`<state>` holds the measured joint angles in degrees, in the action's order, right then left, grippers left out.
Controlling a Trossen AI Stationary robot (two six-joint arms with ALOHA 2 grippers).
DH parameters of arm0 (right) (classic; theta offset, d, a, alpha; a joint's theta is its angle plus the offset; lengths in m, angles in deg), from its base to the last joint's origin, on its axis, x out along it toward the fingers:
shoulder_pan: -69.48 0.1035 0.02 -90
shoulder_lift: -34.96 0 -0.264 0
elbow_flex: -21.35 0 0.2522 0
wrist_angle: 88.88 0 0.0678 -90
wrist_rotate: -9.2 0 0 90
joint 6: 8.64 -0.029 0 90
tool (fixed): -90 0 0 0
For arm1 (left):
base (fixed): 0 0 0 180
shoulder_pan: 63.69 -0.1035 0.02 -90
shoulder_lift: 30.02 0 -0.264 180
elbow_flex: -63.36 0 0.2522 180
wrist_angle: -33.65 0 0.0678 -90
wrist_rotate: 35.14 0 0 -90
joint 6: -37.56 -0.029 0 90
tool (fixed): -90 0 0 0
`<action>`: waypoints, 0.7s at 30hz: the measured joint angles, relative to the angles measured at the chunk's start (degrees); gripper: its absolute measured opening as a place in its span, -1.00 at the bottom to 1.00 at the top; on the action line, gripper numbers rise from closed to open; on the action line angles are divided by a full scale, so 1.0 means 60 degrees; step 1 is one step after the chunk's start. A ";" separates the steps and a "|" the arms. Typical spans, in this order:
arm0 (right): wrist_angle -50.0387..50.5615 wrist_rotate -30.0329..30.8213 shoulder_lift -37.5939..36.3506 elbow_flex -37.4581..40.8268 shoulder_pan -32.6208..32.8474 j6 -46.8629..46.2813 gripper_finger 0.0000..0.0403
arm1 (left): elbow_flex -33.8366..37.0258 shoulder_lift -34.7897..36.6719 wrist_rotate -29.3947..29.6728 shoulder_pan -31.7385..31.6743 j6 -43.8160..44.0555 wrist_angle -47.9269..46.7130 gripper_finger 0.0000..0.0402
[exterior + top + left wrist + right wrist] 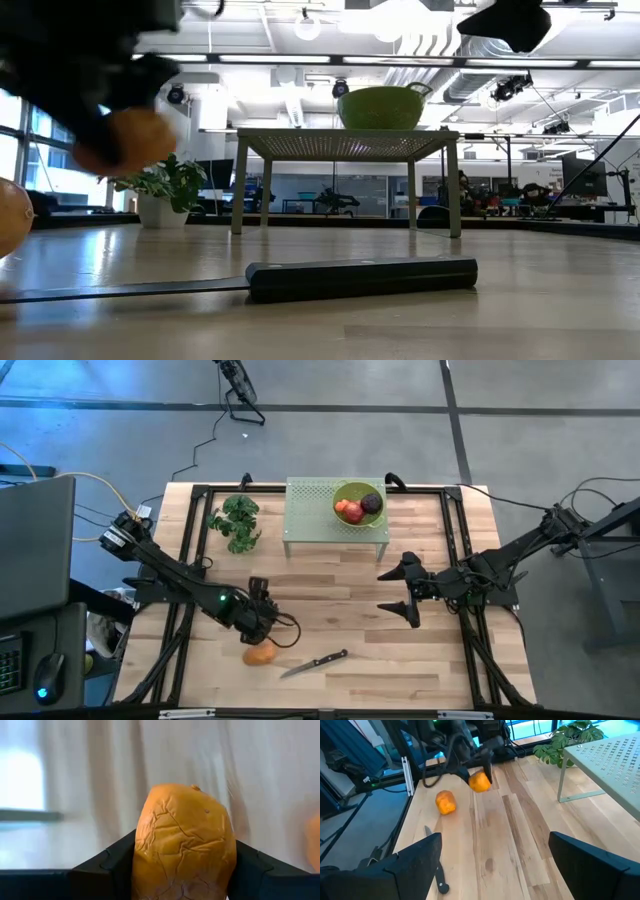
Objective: Pick & Place Fruit
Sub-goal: Put the top mango into the strainer bowl on the shelf
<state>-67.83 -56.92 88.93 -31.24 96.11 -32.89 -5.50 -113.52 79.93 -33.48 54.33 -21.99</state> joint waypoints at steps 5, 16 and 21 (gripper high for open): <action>0.0079 -0.0004 0.0000 0.0000 0.0001 0.0001 0.80 | -0.0710 0.0000 0.1053 -0.0470 -0.0083 0.0044 0.10; 0.0259 -0.0004 0.0007 0.0004 0.0001 -0.0022 0.80 | -0.1262 0.0007 0.1425 -0.2053 -0.1882 0.2101 0.11; 0.0244 -0.0004 0.0257 0.0004 0.0002 -0.0022 0.80 | -0.1262 0.0007 0.1436 -0.2797 -0.2621 0.3503 0.11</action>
<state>-66.37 -56.94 90.47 -31.22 96.12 -33.03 -13.08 -113.48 88.55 -50.26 38.60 -0.97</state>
